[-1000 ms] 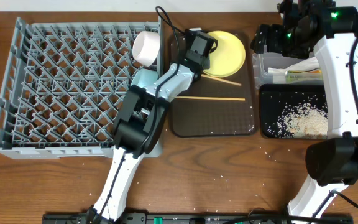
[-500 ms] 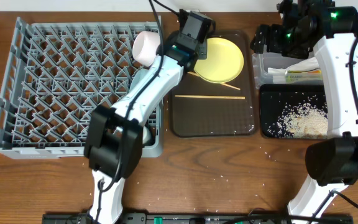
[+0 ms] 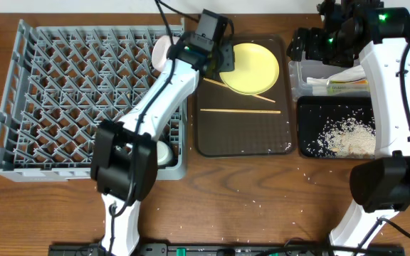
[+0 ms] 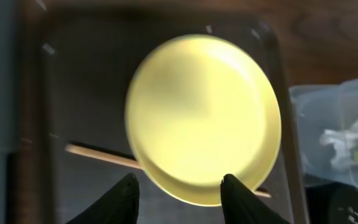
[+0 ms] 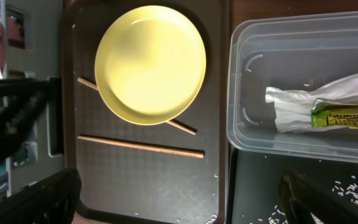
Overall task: Sort waste into correct bins and load items into the dishwasher
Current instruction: 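Grasp the yellow plate rim with the left gripper and tilt it up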
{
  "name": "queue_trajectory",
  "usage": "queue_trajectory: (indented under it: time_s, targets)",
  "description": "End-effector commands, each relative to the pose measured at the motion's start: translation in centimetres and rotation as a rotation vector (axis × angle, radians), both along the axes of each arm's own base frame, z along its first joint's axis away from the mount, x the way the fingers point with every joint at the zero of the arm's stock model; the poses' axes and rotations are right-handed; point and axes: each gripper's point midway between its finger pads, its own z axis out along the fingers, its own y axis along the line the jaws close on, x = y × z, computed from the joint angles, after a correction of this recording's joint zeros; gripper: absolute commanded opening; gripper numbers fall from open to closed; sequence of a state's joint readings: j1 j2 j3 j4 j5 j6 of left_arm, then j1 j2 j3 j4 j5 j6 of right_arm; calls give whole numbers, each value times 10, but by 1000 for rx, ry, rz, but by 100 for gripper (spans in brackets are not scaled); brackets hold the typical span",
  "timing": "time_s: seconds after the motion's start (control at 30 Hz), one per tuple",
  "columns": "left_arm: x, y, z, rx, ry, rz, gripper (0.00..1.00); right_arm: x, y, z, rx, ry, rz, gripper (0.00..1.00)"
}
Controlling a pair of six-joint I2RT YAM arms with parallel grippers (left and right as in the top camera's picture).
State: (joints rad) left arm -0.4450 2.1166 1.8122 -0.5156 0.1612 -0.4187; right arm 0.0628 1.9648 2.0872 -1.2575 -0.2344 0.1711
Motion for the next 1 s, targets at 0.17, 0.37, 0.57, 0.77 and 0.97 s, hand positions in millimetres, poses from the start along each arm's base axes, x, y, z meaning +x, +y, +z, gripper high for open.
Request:
queue_trajectory:
  time_s: [0.17, 0.37, 0.57, 0.77, 0.97]
  targets:
    - [8, 21, -45, -129, 167, 50, 46, 0, 5, 3, -3, -11, 21, 99]
    - [20, 38, -53, -179, 194, 111, 47, 0, 5, 3, -3, -11, 21, 99]
    - [16, 28, -70, -239, 251, 92, 47, 0, 5, 3, -3, -11, 21, 99]
    - [14, 20, -88, -280, 304, 99, 46, 0, 5, 3, -3, -11, 21, 99]
    - [19, 18, -91, -297, 296, 114, 46, 0, 5, 3, -3, -11, 21, 99]
